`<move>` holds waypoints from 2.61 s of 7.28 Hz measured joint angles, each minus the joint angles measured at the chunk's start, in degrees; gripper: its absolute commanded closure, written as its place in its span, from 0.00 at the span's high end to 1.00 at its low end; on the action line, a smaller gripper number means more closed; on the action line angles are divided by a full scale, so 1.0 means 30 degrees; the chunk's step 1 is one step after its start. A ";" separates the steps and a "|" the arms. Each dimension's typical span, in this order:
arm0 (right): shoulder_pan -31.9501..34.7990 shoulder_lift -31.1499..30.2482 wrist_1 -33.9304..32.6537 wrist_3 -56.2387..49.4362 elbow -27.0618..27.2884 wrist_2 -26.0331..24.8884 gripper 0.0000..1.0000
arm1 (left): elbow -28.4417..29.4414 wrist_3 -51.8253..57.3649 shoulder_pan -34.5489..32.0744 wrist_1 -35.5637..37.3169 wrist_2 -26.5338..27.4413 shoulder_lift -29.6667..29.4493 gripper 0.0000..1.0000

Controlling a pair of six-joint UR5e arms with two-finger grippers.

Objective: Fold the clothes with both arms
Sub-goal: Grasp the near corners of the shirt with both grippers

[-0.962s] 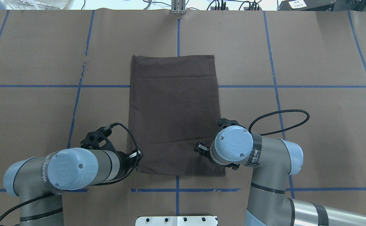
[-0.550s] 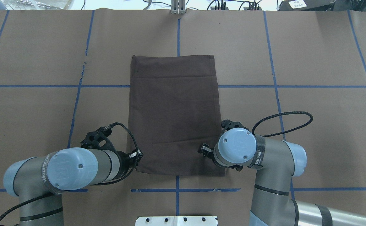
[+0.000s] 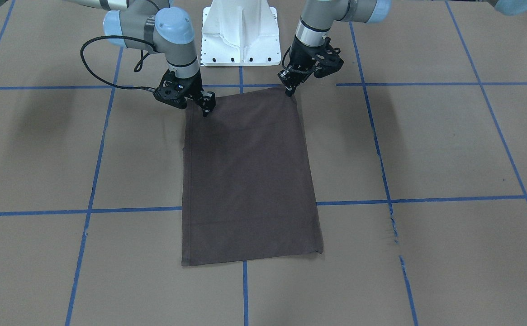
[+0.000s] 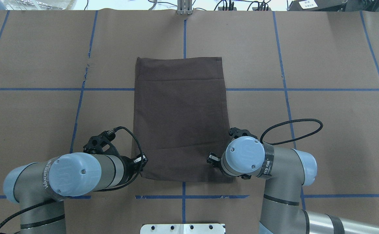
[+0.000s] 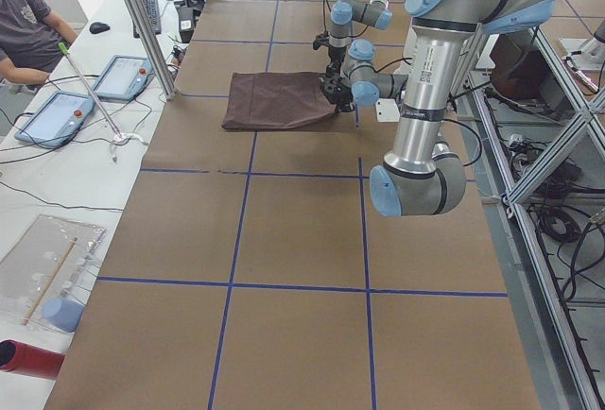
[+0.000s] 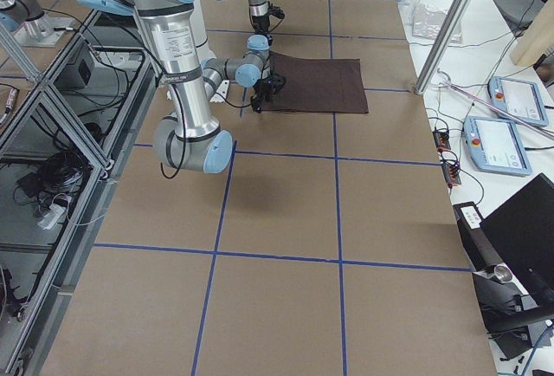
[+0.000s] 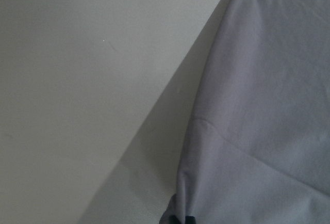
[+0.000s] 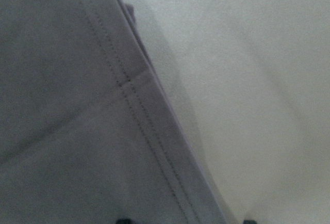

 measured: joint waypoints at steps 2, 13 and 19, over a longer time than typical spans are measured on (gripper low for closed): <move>-0.0032 -0.0001 0.0006 -0.0021 0.0008 0.0016 0.10 | 0.0000 0.0000 -0.0005 -0.0001 0.0011 0.0000 0.00; -0.0110 0.0246 -0.0171 -0.0038 0.0727 -0.0560 0.00 | -0.0061 0.0000 -0.0099 0.0088 -0.0025 0.0000 0.00; -0.0082 0.0072 -0.0187 -0.0048 0.1150 -0.0465 0.20 | -0.0127 0.0000 -0.0103 0.0158 -0.0058 0.0000 0.00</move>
